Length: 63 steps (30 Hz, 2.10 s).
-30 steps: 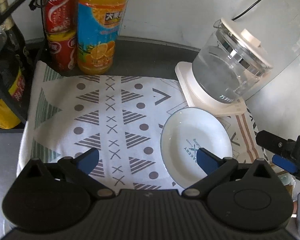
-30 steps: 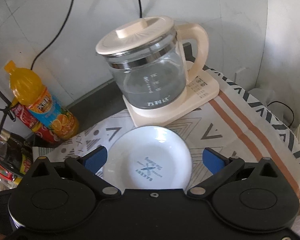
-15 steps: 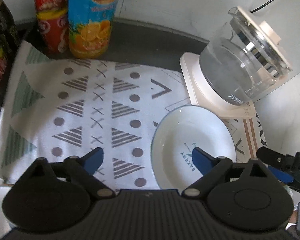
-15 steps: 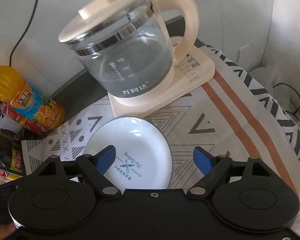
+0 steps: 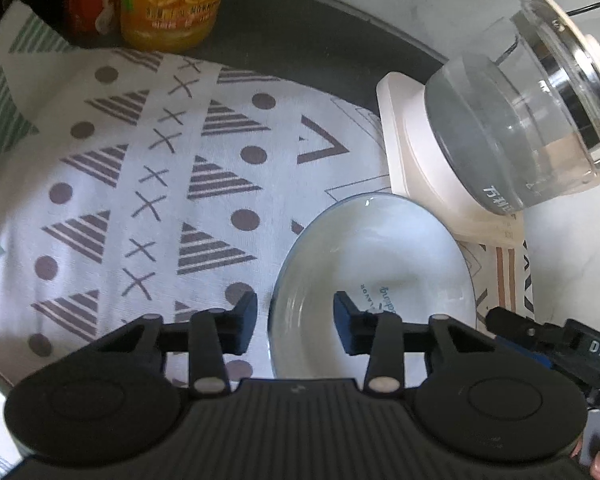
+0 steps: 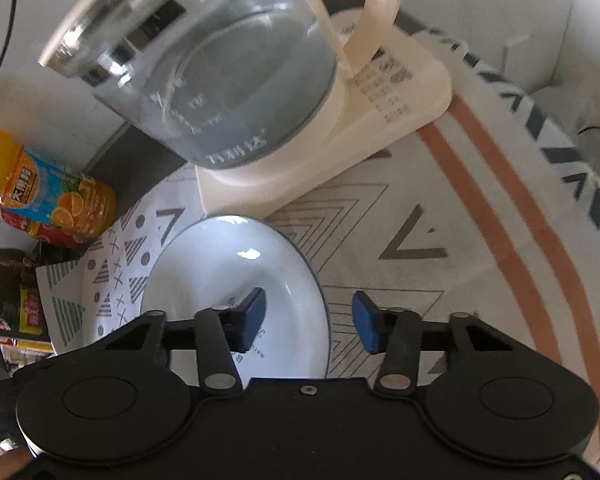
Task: Organize plates and bowls
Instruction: 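Close both grippers on the rim of the 'BAKERY' plate, then lift the 'BAKERY' plate with both grippers and carry it over the plate stack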
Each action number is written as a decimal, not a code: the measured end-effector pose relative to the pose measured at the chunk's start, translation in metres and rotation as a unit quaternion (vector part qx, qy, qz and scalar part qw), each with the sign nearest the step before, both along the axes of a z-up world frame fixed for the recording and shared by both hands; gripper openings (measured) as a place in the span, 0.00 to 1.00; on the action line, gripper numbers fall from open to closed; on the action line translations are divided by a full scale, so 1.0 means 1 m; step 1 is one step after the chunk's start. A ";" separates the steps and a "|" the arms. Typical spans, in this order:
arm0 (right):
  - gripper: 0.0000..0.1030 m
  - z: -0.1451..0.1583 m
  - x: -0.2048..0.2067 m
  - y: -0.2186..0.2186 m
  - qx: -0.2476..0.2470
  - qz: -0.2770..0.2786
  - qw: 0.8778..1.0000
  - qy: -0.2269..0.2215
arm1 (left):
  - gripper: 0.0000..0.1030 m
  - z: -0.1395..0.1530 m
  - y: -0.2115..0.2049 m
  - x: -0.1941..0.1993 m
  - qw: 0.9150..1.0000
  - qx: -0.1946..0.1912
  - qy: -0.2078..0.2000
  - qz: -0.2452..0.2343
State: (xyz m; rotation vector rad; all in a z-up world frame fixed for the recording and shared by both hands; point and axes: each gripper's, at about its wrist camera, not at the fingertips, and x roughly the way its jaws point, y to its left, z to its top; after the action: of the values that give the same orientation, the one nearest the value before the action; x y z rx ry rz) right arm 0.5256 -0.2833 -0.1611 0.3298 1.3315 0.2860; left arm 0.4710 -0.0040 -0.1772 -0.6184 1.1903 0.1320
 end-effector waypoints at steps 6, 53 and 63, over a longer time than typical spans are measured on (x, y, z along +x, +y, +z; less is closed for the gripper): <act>0.29 -0.018 0.002 0.010 0.002 0.026 0.999 0.036 | 0.26 -0.008 0.001 0.001 1.000 0.006 0.015 0.008; 0.21 0.065 -0.076 0.110 0.051 0.024 0.995 -0.084 | 0.13 0.087 0.105 -0.058 0.994 0.037 -0.102 -0.022; 0.21 0.068 -0.116 0.116 0.055 -0.019 0.992 -0.111 | 0.13 0.086 0.124 -0.082 0.994 0.017 -0.099 -0.050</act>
State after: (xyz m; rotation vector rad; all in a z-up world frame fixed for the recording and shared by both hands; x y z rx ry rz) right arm 0.4092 -0.1674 -0.0930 0.4025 1.0910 0.3551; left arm 0.3887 0.1204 -0.0913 -0.5275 1.0228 0.0049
